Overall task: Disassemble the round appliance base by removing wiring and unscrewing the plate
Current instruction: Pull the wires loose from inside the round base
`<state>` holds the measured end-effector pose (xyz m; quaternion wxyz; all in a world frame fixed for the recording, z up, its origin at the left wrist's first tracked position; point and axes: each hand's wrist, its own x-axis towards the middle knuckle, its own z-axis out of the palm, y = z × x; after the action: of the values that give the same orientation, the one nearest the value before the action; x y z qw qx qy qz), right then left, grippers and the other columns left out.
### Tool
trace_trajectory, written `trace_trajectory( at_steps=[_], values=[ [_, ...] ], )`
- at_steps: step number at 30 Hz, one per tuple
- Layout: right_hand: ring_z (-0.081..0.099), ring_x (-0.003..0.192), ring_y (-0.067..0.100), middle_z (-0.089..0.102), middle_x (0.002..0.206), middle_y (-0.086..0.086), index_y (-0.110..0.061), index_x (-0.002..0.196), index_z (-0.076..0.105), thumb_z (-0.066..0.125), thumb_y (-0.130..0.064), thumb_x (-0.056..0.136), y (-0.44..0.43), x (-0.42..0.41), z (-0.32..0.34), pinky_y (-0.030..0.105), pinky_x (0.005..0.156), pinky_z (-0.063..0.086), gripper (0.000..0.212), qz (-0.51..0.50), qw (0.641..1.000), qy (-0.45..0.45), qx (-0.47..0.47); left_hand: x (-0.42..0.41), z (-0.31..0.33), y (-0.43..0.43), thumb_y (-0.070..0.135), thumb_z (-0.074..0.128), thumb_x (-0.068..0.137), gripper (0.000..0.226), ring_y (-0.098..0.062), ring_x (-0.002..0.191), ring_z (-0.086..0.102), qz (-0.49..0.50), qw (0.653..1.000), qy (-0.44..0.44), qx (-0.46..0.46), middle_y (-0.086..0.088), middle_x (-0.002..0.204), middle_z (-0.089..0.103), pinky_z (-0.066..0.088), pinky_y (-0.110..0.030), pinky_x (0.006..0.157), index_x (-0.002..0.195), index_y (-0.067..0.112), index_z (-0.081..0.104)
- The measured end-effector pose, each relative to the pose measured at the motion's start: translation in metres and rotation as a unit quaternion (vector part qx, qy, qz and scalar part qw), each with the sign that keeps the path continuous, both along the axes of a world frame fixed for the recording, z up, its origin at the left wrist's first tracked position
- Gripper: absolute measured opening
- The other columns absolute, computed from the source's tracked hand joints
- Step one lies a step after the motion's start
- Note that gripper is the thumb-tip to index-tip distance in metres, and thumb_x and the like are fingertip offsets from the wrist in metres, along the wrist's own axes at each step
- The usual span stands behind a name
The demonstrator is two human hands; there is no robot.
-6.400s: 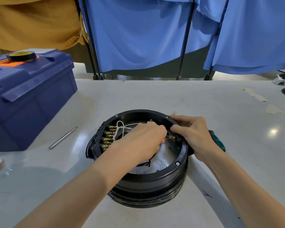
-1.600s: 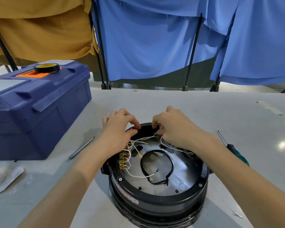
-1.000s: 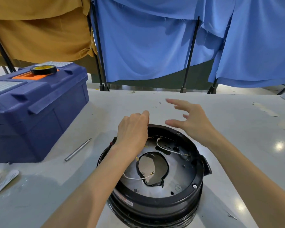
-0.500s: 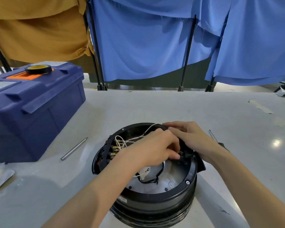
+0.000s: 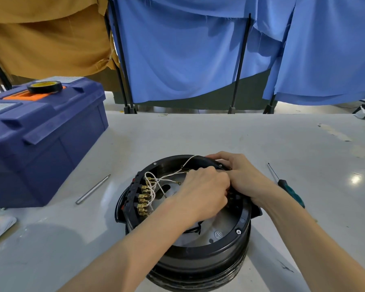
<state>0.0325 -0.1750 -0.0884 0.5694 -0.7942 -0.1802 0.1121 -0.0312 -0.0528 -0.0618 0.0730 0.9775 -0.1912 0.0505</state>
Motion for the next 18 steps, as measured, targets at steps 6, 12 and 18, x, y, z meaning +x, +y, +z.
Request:
trace_trajectory(
  at_steps=[6, 12, 18],
  values=[
    [0.071, 0.090, 0.028, 0.075, 0.098, -0.002, -0.024, 0.109, 0.067, 0.055, 0.005, 0.083, -0.002, 0.000, 0.000, 0.027, 0.063, 0.054, 0.041, 0.009, 1.000, 0.015, 0.016, -0.003, 0.002, -0.002, 0.016, 0.048, 0.089, 0.010, -0.025, 0.066, 0.031, 0.025, 1.000, 0.011, -0.007, 0.002, 0.064, 0.024, 0.020, -0.033, 0.058, 0.086, 0.015, 0.058],
    [0.071, 0.084, 0.026, 0.076, 0.096, -0.001, -0.022, 0.109, 0.067, 0.056, 0.006, 0.083, -0.002, 0.001, -0.003, 0.034, 0.068, 0.056, 0.040, -0.001, 1.000, 0.009, 0.018, -0.001, 0.001, 0.002, 0.013, 0.047, 0.087, 0.027, -0.023, 0.060, 0.036, 0.043, 0.998, 0.041, -0.023, 0.001, 0.065, 0.034, 0.020, -0.032, 0.050, 0.062, 0.021, 0.040],
    [0.070, 0.082, 0.029, 0.076, 0.094, 0.002, -0.020, 0.110, 0.066, 0.055, 0.005, 0.086, -0.001, 0.002, -0.005, 0.039, 0.074, 0.057, 0.036, -0.014, 1.000, -0.004, 0.009, 0.000, -0.005, 0.024, 0.020, 0.045, 0.099, 0.014, -0.026, 0.083, 0.059, 0.000, 0.992, 0.112, -0.055, -0.001, 0.079, 0.056, 0.049, -0.040, 0.077, 0.094, 0.017, 0.057]
  ],
)
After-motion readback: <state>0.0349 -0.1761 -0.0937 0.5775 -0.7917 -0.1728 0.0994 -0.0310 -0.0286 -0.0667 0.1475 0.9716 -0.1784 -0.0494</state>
